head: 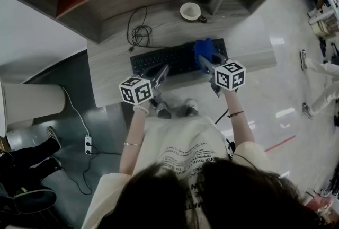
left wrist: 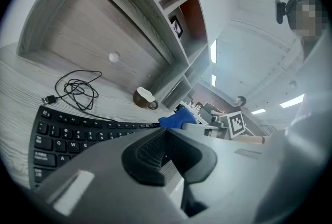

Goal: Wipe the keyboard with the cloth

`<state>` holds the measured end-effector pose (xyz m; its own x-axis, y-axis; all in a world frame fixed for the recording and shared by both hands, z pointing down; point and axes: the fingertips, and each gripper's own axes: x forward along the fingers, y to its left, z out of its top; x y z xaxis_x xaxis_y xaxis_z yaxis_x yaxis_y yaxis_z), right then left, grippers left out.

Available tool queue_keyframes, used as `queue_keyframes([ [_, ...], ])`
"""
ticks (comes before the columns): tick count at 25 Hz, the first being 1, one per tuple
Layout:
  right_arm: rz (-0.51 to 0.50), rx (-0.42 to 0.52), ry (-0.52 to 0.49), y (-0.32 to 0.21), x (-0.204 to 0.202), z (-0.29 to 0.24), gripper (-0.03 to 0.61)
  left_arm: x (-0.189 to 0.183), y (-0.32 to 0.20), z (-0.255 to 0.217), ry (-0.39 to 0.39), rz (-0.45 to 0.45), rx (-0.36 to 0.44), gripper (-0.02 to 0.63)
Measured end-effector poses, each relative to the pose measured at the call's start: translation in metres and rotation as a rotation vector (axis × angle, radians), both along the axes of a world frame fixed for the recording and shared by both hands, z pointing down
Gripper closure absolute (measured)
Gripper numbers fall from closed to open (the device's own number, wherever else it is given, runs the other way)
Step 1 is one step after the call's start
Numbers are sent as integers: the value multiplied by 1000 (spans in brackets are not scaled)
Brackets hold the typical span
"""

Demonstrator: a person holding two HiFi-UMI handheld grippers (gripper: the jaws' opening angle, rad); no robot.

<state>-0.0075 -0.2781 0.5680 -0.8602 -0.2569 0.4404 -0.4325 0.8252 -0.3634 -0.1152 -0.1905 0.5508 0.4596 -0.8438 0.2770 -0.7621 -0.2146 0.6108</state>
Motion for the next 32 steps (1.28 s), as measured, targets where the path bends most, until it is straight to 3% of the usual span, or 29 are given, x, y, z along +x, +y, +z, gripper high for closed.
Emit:
queue_keyframes([
  [32, -2, 2, 2, 36, -49, 2, 526, -48, 41, 6, 6, -10, -8, 617],
])
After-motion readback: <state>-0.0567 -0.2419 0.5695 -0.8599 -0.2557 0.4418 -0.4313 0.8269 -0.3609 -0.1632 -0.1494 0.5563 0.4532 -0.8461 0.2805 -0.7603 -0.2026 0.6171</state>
